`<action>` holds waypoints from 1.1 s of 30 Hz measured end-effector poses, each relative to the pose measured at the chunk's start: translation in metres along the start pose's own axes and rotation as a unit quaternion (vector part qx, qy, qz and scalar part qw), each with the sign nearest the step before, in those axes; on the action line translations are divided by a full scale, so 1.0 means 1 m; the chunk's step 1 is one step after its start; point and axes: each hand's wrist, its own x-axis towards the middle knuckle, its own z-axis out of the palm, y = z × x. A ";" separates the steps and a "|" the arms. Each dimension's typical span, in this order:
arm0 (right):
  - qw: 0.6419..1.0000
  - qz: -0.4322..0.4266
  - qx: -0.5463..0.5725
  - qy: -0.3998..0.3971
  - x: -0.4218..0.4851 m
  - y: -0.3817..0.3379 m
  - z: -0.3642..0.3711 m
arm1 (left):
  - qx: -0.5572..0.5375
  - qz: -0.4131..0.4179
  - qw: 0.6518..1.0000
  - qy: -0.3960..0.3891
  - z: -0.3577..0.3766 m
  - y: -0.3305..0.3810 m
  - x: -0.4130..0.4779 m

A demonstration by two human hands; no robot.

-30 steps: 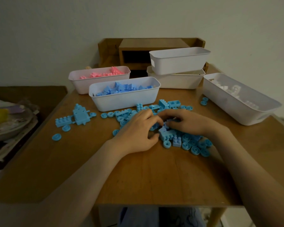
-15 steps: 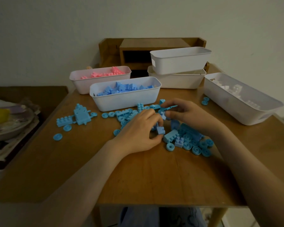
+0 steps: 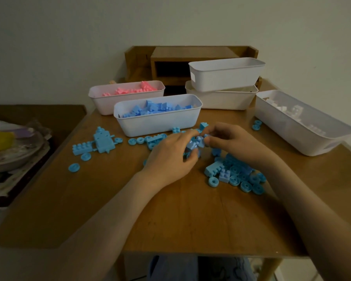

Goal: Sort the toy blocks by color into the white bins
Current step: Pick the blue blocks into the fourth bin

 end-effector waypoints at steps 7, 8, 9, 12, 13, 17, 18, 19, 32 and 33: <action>0.986 -0.038 0.153 0.044 0.011 -0.011 0.011 | 0.001 0.011 0.994 0.106 -0.009 0.005 0.004; 0.986 -0.045 0.154 0.037 0.015 -0.016 0.012 | 0.003 0.006 0.994 0.111 -0.013 0.004 0.007; 0.986 -0.053 0.155 0.032 0.022 -0.021 0.011 | 0.004 0.004 0.993 0.117 -0.019 0.002 0.011; 0.987 -0.070 0.145 0.022 0.044 -0.037 0.004 | 0.027 0.014 0.989 0.144 -0.039 -0.006 0.027; 0.987 -0.076 0.137 0.022 0.052 -0.041 0.002 | 0.041 0.016 0.987 0.152 -0.046 -0.010 0.034; 0.987 -0.076 0.143 0.011 0.086 -0.046 0.004 | 0.071 0.025 0.986 0.151 -0.063 -0.033 0.056; 0.987 -0.073 0.143 0.008 0.093 -0.046 0.005 | 0.084 0.026 0.985 0.148 -0.063 -0.041 0.059; 0.988 -0.072 0.135 0.013 0.099 -0.046 0.006 | 0.101 0.022 0.984 0.146 -0.063 -0.048 0.062; 0.927 0.064 -0.370 0.000 0.131 -0.023 0.021 | 0.068 -0.115 0.990 -0.053 -0.071 -0.111 0.092; 0.931 0.051 -0.362 0.014 0.129 -0.023 0.019 | 0.072 -0.118 0.990 -0.034 -0.071 -0.106 0.090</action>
